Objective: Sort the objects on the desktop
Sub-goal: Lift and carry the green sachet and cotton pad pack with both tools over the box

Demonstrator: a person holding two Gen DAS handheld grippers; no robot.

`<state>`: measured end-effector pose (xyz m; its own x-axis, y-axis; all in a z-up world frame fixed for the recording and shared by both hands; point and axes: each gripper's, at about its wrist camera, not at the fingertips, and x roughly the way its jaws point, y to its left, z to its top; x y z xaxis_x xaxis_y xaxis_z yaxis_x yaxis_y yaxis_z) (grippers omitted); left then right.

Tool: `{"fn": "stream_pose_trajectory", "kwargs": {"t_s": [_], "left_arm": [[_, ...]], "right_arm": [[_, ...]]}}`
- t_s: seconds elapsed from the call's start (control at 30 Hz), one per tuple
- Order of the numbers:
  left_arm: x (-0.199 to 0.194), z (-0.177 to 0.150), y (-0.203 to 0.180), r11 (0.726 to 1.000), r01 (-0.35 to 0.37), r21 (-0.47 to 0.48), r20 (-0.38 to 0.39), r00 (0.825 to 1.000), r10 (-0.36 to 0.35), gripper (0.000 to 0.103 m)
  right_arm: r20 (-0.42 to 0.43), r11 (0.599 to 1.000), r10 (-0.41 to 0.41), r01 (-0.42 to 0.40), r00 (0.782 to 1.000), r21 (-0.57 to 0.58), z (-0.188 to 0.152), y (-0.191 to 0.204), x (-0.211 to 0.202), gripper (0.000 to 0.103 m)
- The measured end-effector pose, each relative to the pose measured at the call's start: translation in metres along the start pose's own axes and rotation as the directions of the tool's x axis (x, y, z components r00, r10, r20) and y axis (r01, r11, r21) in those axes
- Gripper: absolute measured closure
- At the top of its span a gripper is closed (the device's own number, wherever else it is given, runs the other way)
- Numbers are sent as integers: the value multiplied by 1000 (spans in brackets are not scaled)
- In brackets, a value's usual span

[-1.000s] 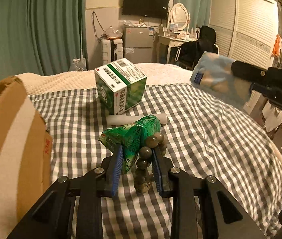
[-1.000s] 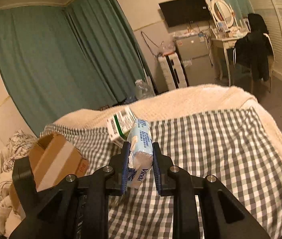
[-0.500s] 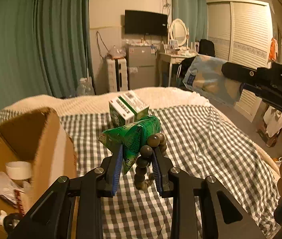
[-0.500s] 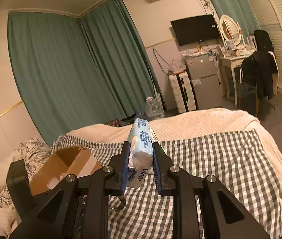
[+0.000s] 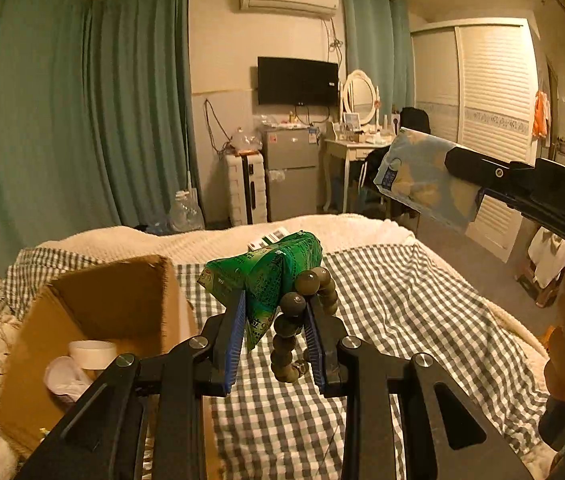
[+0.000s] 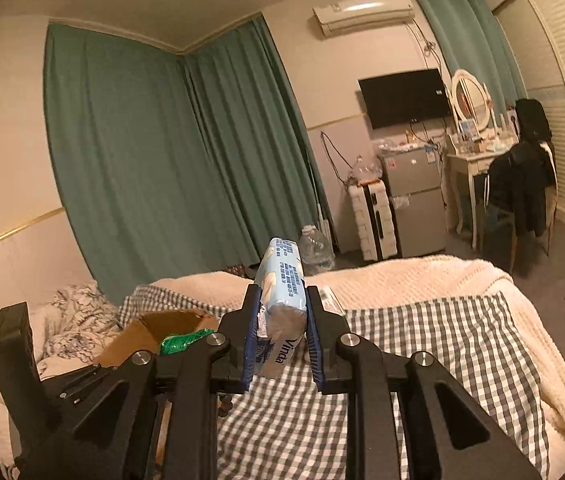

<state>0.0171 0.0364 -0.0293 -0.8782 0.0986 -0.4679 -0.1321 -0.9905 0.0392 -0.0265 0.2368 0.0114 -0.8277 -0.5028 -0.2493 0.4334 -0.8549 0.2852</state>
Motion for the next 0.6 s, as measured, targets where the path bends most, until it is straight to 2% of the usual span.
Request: {"fn": "stream_pose_trajectory", "kwargs": {"t_s": [0.4,0.6], "left_arm": [[-31,3,42,996,-72,-59,38,997,74,75],[-40,3,70,989,-112,-97,43,992,116,75]], "right_arm": [[52,998,33,-30,998,-48,5,44,-20,82],[60,997,67,-64,996,-46,2,61,-13,82]]}}
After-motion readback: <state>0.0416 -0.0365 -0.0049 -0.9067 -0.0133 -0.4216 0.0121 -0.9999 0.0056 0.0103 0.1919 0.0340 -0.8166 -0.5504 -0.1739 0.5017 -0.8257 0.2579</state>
